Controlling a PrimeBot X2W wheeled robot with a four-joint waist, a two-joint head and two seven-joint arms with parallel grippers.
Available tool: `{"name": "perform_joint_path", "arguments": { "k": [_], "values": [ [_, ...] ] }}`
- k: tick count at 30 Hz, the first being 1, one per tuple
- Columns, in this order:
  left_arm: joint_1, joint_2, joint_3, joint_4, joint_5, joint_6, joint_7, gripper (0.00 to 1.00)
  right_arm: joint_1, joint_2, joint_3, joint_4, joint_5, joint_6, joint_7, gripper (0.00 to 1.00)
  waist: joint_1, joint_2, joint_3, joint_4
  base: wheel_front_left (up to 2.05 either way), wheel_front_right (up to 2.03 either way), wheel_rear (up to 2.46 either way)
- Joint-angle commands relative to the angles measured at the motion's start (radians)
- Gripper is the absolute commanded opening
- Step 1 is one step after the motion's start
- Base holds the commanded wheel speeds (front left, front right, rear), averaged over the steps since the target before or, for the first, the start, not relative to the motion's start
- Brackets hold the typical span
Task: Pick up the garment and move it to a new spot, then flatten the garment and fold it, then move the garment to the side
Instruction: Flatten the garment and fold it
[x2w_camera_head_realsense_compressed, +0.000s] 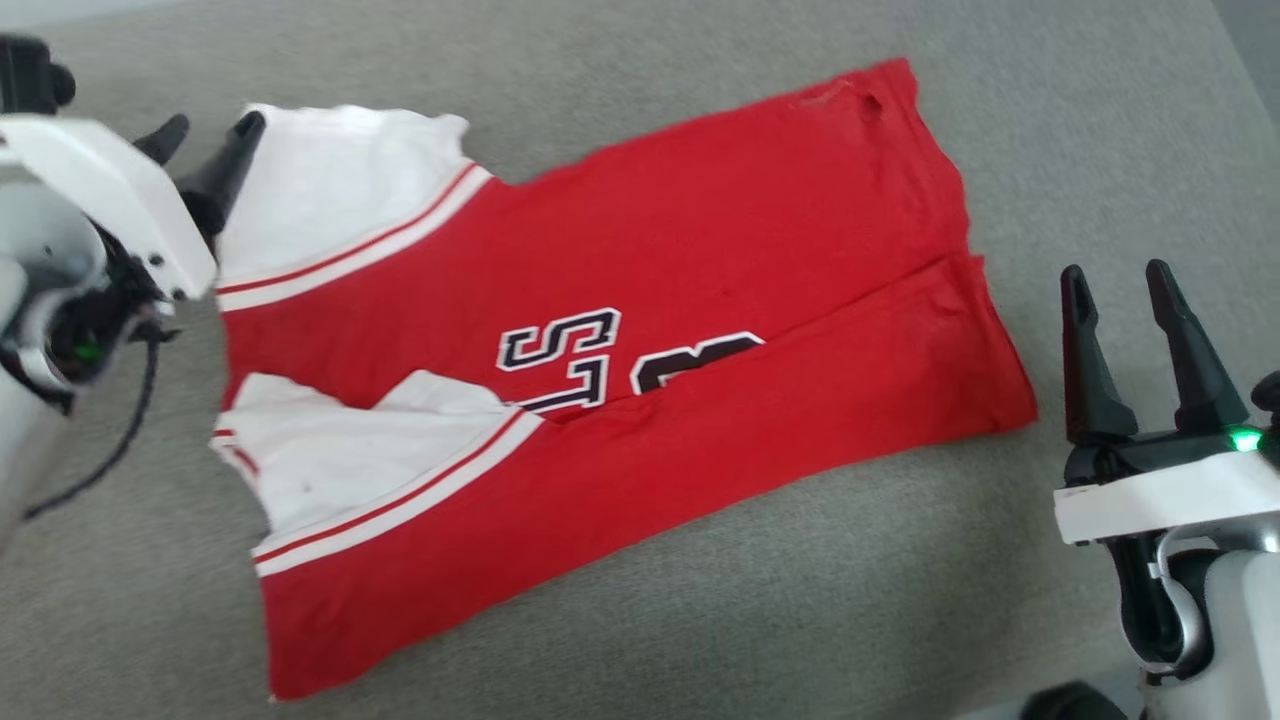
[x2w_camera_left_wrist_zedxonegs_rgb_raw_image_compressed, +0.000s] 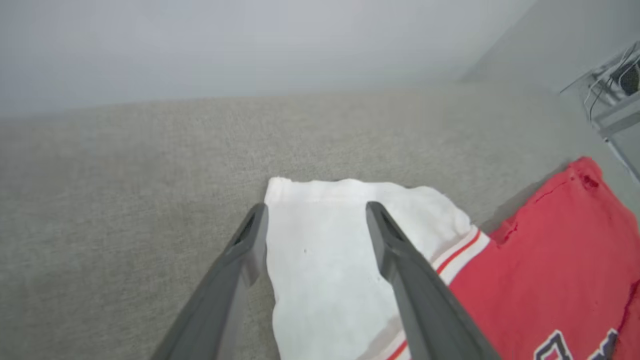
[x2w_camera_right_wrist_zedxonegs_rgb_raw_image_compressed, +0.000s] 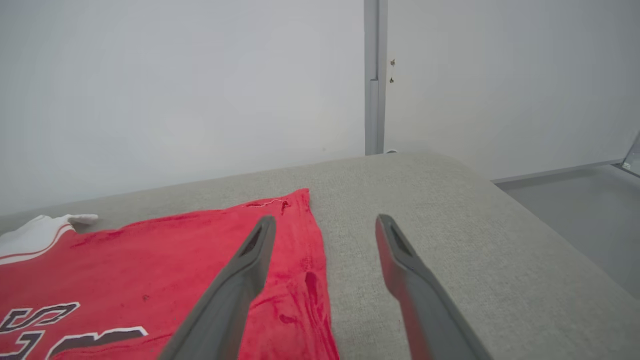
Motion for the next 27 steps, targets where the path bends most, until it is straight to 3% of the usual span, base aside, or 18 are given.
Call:
{"name": "perform_joint_path", "arguments": {
  "k": [1,6,7,12,13,14,15,18,27],
  "values": [
    [-0.039,-0.003,-0.016,0.045,-0.003,-0.017,0.059,1.0,-0.013,0.008,0.005,0.011,0.005,0.0,-0.011,1.0,-0.0001,-0.0001,0.041,-0.042,0.0,0.0,0.0],
    [-0.178,-0.023,-0.063,0.197,0.015,-0.032,0.264,1.0,-0.035,0.015,0.021,0.05,0.023,0.0,-0.028,1.0,-0.0001,-0.0001,0.082,-0.084,0.0,0.0,0.0],
    [-0.21,-0.038,-0.079,0.247,0.002,-0.028,0.355,1.0,-0.042,0.014,0.023,0.061,0.028,0.0,-0.036,1.0,-0.0001,-0.0001,0.092,-0.094,0.0,0.0,0.0],
    [-0.255,-0.056,-0.135,0.307,0.007,-0.058,0.536,1.0,-0.05,0.0,0.024,0.078,0.035,0.0,-0.043,1.0,-0.0001,-0.0001,0.103,-0.1,0.0,0.0,0.0],
    [-0.262,-0.062,-0.135,0.314,0.002,-0.06,0.55,0.95,-0.055,-0.004,0.025,0.078,0.033,0.0,-0.042,1.0,-0.0001,-0.0001,0.104,-0.098,0.0,0.0,0.0],
    [-0.269,-0.071,-0.136,0.319,0.003,-0.061,0.556,0.81,-0.061,-0.008,0.028,0.076,0.032,0.0,-0.039,1.0,-0.0001,-0.0001,0.106,-0.094,0.0,0.0,0.0],
    [-0.277,-0.077,-0.14,0.325,0.008,-0.065,0.564,0.51,-0.066,-0.014,0.034,0.073,0.031,0.0,-0.034,1.0,-0.0001,-0.0001,0.107,-0.09,0.0,0.0,0.0],
    [-0.286,-0.092,-0.149,0.338,0.012,-0.081,0.576,0.03,-0.089,-0.035,0.053,0.065,0.027,0.0,-0.02,1.0,-0.0001,-0.0001,0.113,-0.076,0.0,0.0,0.0],
    [-0.293,-0.162,-0.166,0.368,0.031,-0.127,0.501,0.0,-0.193,-0.09,0.107,0.052,0.034,0.0,0.023,1.0,-0.0001,-0.0001,0.14,-0.023,0.0,0.0,0.0]
  ]
}}
